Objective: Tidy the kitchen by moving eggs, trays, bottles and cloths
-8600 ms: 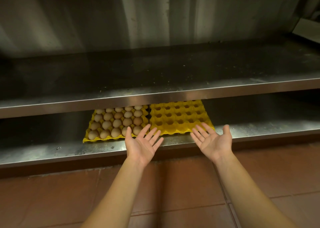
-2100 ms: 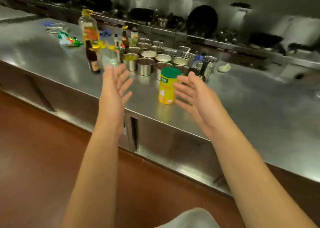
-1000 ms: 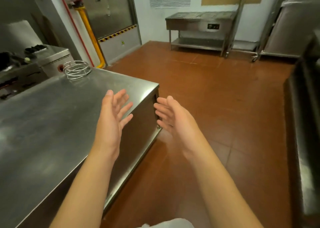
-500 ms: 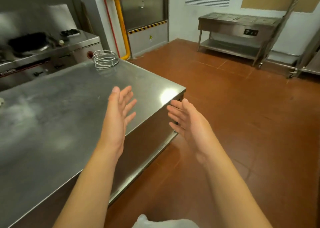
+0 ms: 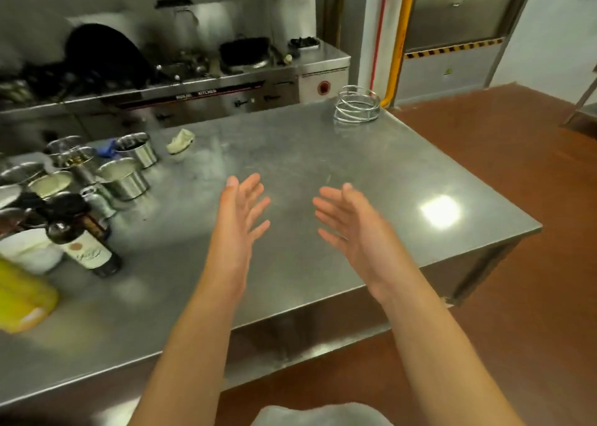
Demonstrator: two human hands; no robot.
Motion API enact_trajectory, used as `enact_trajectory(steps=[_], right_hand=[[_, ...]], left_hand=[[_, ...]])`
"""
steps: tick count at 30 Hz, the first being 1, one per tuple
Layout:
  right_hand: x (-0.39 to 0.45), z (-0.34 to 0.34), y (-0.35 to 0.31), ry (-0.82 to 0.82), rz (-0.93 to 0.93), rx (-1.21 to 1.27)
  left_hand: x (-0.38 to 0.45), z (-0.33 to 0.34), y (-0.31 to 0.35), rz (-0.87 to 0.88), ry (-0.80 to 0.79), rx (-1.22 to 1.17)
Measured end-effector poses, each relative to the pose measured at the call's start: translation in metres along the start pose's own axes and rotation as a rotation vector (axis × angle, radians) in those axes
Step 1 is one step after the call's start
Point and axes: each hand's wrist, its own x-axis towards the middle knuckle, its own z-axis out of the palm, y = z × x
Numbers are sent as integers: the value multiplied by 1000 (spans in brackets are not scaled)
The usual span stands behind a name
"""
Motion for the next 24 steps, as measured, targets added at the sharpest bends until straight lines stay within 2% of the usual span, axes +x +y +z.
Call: enact_trajectory(steps=[4, 12, 19, 24], right_hand=[[38, 36, 5, -198, 69, -59], [65, 91, 4, -556, 106, -239], [13, 156, 10, -953, 118, -235], [-45, 198, 21, -1221, 126, -231]], left_hand=[[5, -33, -1, -17, 170, -14], [-36, -62, 21, 115, 646, -50], [-110, -71, 41, 202, 1024, -29], [-193, -98, 64, 308, 1279, 19]])
